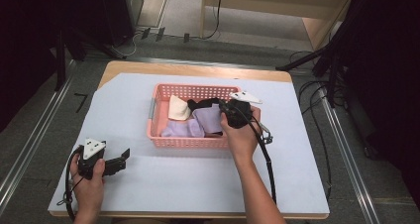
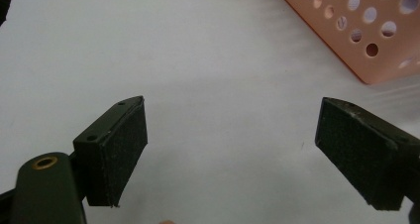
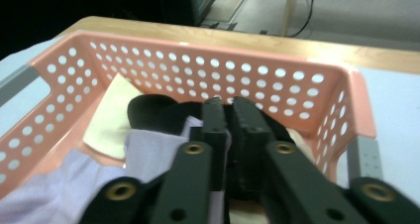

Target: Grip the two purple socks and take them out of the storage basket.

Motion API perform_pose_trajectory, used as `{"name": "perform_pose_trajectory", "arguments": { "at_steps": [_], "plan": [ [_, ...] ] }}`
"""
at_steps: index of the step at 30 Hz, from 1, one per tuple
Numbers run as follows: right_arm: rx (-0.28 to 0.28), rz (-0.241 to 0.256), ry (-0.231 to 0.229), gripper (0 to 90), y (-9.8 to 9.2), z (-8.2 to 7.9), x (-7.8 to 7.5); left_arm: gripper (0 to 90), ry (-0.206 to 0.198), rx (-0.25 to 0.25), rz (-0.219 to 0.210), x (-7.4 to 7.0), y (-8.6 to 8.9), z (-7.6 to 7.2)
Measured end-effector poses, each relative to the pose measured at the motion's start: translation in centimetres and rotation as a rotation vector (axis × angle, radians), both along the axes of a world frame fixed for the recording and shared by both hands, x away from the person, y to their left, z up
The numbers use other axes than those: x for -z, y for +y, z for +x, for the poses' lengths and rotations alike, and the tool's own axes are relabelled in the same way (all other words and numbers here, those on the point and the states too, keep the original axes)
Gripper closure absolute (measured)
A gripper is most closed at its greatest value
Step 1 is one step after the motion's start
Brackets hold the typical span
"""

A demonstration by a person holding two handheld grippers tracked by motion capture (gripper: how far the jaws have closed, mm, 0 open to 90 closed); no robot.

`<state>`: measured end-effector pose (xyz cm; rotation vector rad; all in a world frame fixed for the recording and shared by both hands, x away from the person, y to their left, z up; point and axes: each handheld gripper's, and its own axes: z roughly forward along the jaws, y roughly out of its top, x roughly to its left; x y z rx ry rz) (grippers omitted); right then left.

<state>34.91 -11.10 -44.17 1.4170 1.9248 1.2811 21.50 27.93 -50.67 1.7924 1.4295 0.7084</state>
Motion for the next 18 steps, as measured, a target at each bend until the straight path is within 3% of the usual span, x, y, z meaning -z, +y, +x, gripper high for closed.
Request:
{"name": "perform_pose_trajectory", "arguments": {
  "at_steps": [3,7,8,15,18],
  "plan": [
    [-0.041,0.069,0.021,64.9,-0.1,-0.1,0.1,13.7,0.000,0.000,0.001,0.0,0.0,0.0],
    [-0.059,0.062,0.017,48.5,0.4,-0.5,0.1,13.7,0.000,0.000,0.001,0.0,0.0,0.0],
    [-0.089,0.064,0.024,44.3,0.6,-0.9,-0.1,13.7,0.000,0.000,0.001,0.0,0.0,0.0],
    [-0.176,0.104,0.017,42.5,0.9,-2.2,-0.5,13.7,0.002,-0.001,0.002,0.0,0.0,0.0],
    [-0.228,0.077,0.018,42.6,1.5,-2.8,-0.2,13.7,0.002,-0.001,0.003,0.0,0.0,0.0]
  ]
}}
